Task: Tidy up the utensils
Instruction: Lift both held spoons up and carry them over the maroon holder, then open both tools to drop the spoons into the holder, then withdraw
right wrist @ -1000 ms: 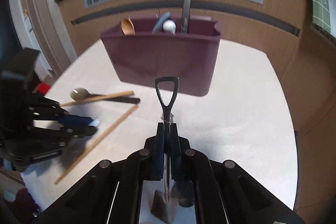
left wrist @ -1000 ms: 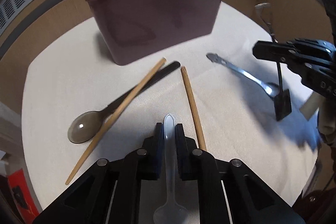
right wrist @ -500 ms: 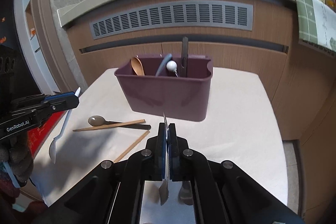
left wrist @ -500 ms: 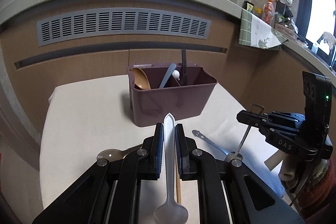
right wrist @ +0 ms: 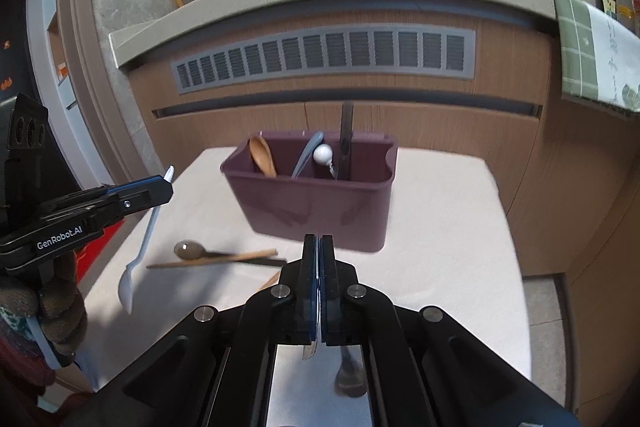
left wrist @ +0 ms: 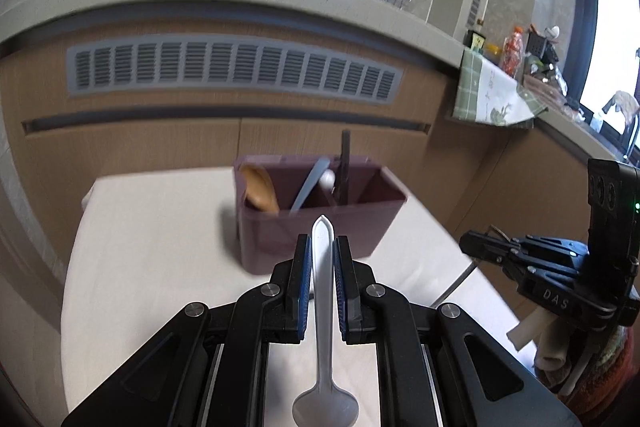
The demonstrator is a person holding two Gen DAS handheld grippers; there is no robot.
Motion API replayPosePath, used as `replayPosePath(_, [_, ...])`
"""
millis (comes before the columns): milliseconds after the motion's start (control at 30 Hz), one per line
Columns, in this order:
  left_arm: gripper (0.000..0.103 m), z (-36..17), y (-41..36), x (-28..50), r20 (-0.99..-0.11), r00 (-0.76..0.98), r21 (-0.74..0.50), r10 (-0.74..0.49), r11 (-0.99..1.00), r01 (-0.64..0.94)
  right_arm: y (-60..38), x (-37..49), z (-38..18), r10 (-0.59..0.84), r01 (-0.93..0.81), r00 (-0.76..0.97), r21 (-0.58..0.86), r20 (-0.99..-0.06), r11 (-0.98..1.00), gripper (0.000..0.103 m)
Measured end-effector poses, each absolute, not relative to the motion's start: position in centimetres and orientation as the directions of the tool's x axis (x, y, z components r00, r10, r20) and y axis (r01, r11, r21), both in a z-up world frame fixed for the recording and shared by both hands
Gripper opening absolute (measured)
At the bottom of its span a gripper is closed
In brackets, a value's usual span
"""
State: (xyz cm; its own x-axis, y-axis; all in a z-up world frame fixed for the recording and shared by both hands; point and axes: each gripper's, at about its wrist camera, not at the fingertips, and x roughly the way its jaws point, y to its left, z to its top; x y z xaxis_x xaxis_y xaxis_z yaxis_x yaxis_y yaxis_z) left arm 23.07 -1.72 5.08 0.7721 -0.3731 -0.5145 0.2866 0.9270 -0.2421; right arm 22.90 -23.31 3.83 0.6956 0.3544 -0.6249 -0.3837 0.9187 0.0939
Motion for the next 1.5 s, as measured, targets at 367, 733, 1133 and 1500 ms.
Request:
replayPosePath(367, [0.012,13.2,-2.6,29.1,-0.032,0.960,-0.301,-0.277,0.919,0.255,-22.0,27.5,17.8,0.327,-0.363,0.868,-0.028,-0.374,0.931,0.000])
replayPosePath(733, [0.012,6.5,-2.6,36.6,-0.160,0.966,-0.355,-0.203,0.925,0.136,-21.2,34.9,12.5,0.271,-0.334,0.825,-0.042,-0.495,0.942,0.000])
replayPosePath(1133, [0.030,3.9,-1.4,36.2,-0.253,0.916,-0.417,-0.310,0.890,0.186,-21.7,36.3,8.3,0.273,-0.326,0.768,0.015,-0.580,0.945,0.023])
replayPosePath(1500, [0.038,3.0,1.4,27.7,-0.452,0.865,-0.280,-0.216,0.956,0.092,-21.7,27.5,6.8,0.253,-0.356,0.793,-0.084,-0.554,0.931,0.029])
